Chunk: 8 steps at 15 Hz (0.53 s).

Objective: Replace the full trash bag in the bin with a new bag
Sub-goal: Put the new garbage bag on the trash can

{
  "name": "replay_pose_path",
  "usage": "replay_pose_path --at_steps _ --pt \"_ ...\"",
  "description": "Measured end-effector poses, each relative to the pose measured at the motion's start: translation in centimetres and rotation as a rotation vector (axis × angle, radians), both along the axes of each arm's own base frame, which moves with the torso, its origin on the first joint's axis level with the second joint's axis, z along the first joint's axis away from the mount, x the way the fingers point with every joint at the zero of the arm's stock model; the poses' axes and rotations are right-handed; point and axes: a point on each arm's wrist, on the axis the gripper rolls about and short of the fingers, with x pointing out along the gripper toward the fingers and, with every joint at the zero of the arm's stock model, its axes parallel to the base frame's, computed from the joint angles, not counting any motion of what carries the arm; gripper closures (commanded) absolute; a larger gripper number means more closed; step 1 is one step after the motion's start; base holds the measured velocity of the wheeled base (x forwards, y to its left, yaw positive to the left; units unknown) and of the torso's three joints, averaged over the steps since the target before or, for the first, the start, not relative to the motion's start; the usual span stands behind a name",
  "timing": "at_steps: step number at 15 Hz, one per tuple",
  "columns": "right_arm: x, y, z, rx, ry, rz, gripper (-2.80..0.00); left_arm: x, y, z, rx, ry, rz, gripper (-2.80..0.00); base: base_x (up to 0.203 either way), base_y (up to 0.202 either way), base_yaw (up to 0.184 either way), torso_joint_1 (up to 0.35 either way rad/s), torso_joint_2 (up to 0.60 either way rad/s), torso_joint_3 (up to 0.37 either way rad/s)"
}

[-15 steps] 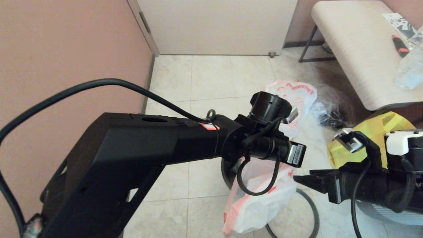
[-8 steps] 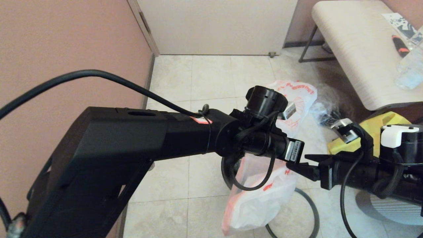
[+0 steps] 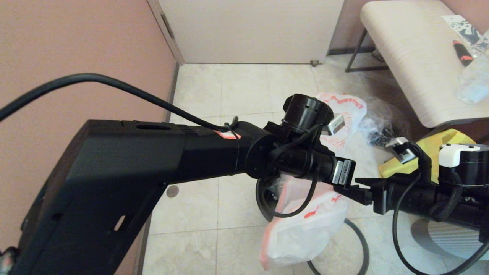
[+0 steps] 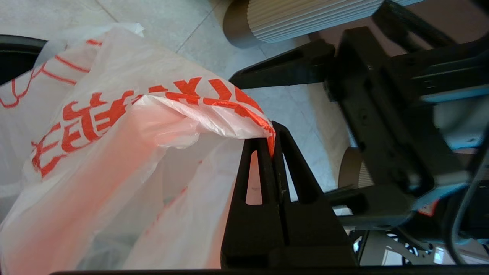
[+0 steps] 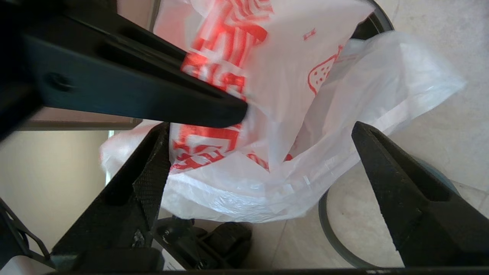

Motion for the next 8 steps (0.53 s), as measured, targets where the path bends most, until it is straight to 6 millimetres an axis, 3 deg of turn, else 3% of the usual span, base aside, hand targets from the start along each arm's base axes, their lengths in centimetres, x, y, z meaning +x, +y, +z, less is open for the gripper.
replay_pose_path --at_steps 8 --pt "1.3 0.4 0.4 0.067 -0.054 0.002 0.00 -0.2 0.3 0.5 -0.011 0.021 0.014 0.00 0.000 0.000 0.000 0.000 0.00 0.000"
